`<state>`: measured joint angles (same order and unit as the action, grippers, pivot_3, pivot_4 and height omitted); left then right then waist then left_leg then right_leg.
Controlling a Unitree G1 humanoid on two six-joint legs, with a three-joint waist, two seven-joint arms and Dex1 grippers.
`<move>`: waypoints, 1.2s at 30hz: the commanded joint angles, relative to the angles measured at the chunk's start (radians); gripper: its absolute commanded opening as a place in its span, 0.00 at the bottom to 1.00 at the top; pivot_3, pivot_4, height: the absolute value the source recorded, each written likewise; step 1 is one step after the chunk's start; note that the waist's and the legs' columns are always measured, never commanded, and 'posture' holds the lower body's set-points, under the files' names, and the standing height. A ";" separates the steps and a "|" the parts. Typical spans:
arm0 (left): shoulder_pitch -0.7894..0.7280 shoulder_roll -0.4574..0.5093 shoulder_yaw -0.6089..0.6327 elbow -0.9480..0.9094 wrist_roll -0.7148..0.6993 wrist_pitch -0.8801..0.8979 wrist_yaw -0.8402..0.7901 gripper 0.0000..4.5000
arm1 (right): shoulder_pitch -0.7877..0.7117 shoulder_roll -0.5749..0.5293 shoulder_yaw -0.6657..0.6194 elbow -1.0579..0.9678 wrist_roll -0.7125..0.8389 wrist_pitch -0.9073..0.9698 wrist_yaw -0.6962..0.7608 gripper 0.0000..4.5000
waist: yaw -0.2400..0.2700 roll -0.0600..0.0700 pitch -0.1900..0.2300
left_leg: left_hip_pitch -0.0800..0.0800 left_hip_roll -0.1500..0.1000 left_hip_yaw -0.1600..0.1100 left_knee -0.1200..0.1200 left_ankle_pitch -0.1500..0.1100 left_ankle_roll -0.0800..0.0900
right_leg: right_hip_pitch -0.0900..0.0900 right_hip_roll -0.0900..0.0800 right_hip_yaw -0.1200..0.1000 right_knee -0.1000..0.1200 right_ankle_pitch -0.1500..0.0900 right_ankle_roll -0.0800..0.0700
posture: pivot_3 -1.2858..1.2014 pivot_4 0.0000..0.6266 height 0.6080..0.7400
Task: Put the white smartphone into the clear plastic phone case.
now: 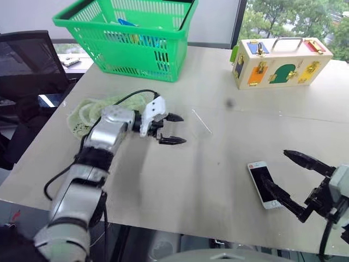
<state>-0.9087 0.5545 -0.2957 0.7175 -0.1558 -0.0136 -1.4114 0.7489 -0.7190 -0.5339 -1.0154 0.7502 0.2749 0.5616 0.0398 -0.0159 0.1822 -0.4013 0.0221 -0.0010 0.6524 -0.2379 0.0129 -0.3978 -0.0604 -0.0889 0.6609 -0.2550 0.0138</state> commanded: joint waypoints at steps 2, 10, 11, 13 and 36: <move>-0.170 -0.074 -0.064 0.358 0.162 -0.262 -0.038 0.98 | 0.077 -0.048 0.048 -0.032 -0.001 -0.140 -0.085 1.00 | -0.005 -0.004 0.002 | -0.001 0.000 0.000 0.000 0.000 0.000 | 0.000 0.000 0.000 0.000 0.000 0.000 | 0.52 0.24 1.00; -0.289 -0.158 -0.101 0.581 0.345 -0.409 0.043 0.28 | 0.262 -0.139 0.167 -0.032 -0.095 -0.380 -0.212 1.00 | -0.011 -0.010 0.002 | 0.000 0.000 0.003 0.001 -0.001 0.002 | -0.001 -0.001 -0.002 0.000 0.000 0.002 | 0.52 0.24 1.00; -0.294 -0.165 -0.093 0.589 0.350 -0.405 0.043 0.18 | 0.283 -0.148 0.176 -0.032 -0.106 -0.404 -0.228 1.00 | -0.011 -0.010 0.002 | 0.000 0.000 0.003 0.001 -0.001 0.002 | -0.001 -0.001 -0.002 0.000 0.000 0.002 | 0.52 0.24 1.00; -0.301 -0.173 -0.069 0.595 0.342 -0.386 0.014 0.01 | 0.312 -0.164 0.191 -0.032 -0.127 -0.437 -0.259 1.00 | -0.012 -0.011 0.001 | 0.000 0.000 0.003 0.001 -0.001 0.002 | -0.001 -0.001 -0.002 0.000 0.000 0.003 | 0.52 0.24 1.00; 0.217 -0.062 -0.041 -0.680 0.058 0.697 -0.013 0.01 | -0.209 -0.257 0.180 0.221 0.089 0.039 -0.159 1.00 | -0.023 -0.011 0.002 | 0.002 0.003 -0.003 0.004 -0.001 0.002 | 0.001 0.002 0.007 0.003 0.001 0.002 | 0.52 0.24 1.00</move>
<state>-0.6909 0.4810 -0.3308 0.0952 -0.0745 0.6729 -1.4309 0.5680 -0.9646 -0.2808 -0.8601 0.7912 0.3086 0.2893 0.0166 -0.0265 0.1841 -0.3991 0.0240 -0.0044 0.6569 -0.2387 0.0146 -0.3965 -0.0582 -0.0808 0.6638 -0.2542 0.0163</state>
